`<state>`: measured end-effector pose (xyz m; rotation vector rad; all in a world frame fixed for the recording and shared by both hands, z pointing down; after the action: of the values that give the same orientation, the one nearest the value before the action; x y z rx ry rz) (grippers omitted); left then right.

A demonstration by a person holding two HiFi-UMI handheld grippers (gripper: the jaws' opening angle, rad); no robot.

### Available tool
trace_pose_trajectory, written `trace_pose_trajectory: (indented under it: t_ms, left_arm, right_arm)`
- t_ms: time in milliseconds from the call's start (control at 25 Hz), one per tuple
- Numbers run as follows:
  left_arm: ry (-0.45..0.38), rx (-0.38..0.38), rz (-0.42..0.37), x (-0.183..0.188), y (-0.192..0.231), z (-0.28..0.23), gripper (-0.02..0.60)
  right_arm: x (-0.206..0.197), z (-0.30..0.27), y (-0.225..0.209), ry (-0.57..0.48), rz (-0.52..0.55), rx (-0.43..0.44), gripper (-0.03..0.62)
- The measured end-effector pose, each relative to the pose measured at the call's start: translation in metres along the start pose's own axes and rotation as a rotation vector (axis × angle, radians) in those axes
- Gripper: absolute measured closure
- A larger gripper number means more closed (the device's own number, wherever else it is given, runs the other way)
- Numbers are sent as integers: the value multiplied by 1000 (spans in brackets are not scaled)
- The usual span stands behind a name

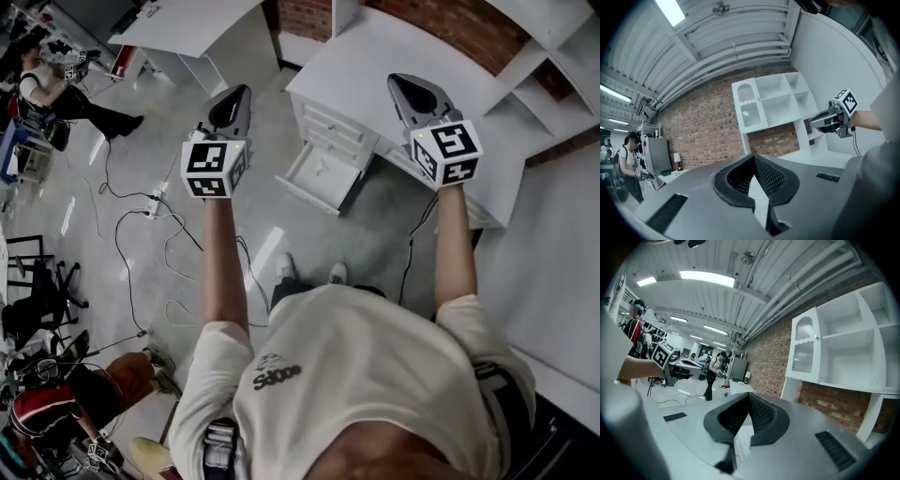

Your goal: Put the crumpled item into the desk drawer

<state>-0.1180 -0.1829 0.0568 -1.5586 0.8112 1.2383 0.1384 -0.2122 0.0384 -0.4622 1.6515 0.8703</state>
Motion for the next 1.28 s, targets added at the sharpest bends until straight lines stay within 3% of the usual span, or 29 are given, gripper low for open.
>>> trace_pose_trajectory:
  t_ms: [280, 480, 880, 1280]
  left_arm:
    - [-20, 15, -9, 7, -2, 51, 565]
    - [-31, -23, -44, 11, 5, 85, 565]
    - [-52, -53, -57, 7, 38, 135, 565]
    - [-68, -47, -79, 10, 51, 147, 565]
  right_arm:
    - [11, 38, 27, -7, 26, -40, 588]
    - [30, 48, 62, -12, 42, -78, 588]
    - [62, 19, 147, -13, 108, -29, 588]
    - [68, 11, 156, -13, 119, -32, 589]
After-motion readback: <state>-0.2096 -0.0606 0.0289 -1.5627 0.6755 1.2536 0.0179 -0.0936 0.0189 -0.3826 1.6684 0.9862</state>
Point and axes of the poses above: the fingertips, and each gripper's own axes: z backward along the fingers, y to its left, x out of its top, the point moved 2 cm from there along z, backward along the fingers
